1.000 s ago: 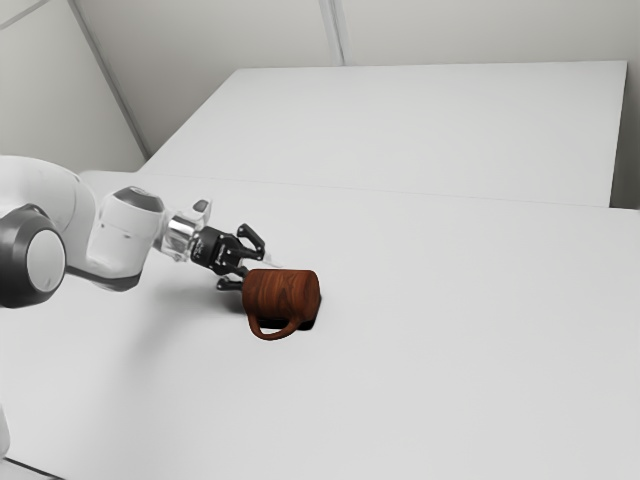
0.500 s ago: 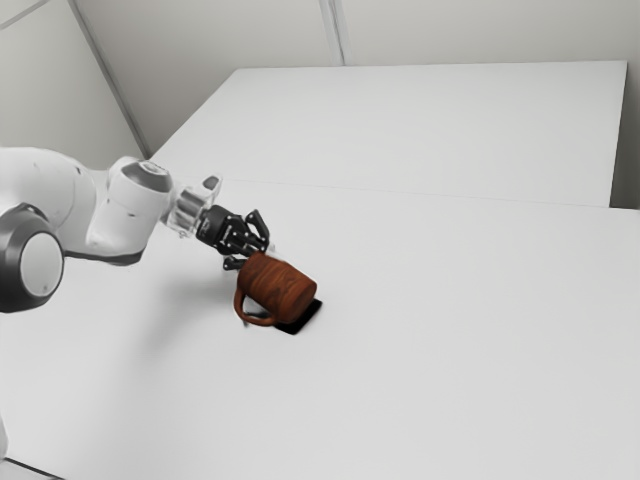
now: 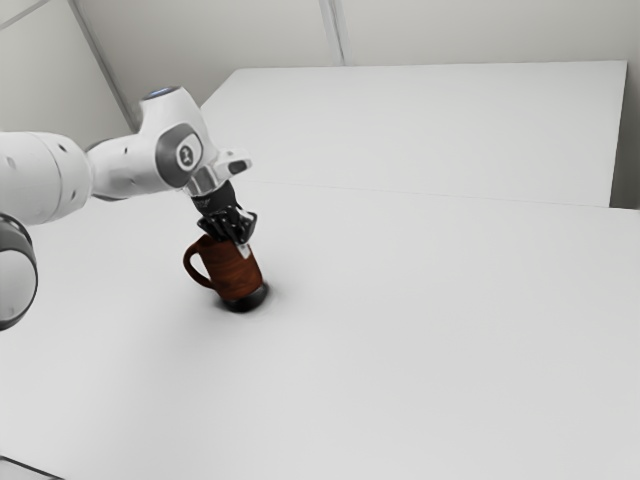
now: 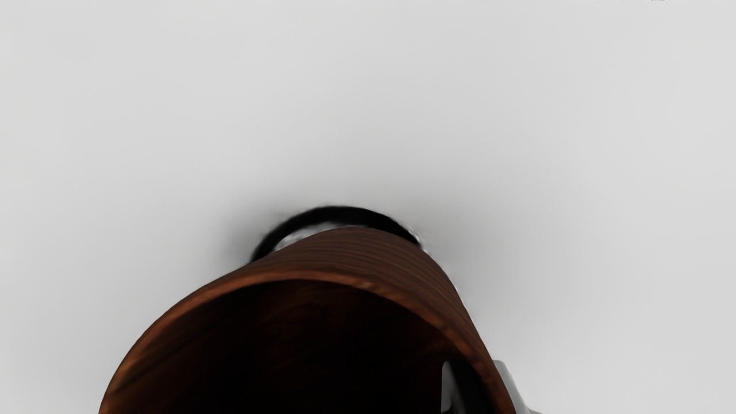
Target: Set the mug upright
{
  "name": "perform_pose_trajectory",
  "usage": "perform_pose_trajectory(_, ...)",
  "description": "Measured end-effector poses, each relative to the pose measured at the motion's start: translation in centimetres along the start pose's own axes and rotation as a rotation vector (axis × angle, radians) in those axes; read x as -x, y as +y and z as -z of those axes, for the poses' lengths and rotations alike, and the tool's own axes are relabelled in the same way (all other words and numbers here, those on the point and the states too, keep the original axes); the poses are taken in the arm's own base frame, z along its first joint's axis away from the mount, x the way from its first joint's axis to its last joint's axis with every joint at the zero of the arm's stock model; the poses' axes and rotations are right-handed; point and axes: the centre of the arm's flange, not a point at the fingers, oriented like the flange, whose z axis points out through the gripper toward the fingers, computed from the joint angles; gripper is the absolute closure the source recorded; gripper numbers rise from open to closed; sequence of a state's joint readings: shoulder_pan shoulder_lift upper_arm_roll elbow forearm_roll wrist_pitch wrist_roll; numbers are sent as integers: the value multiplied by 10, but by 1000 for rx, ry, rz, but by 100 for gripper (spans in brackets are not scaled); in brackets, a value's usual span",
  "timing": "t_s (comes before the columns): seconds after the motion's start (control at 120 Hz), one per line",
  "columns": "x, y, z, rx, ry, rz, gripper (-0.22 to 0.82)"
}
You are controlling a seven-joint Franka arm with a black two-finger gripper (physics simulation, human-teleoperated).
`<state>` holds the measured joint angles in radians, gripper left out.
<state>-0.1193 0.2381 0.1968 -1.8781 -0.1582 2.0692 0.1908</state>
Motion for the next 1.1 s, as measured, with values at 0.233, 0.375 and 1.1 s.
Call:
perform_pose_trajectory(0.233,-3,-3,-5,-111,58,-56,78)
perform_pose_trajectory(0.375,-3,-4,-13,-130,79,-62,78)
perform_pose_trajectory(1.1,0,16,47,-121,189,-90,8)
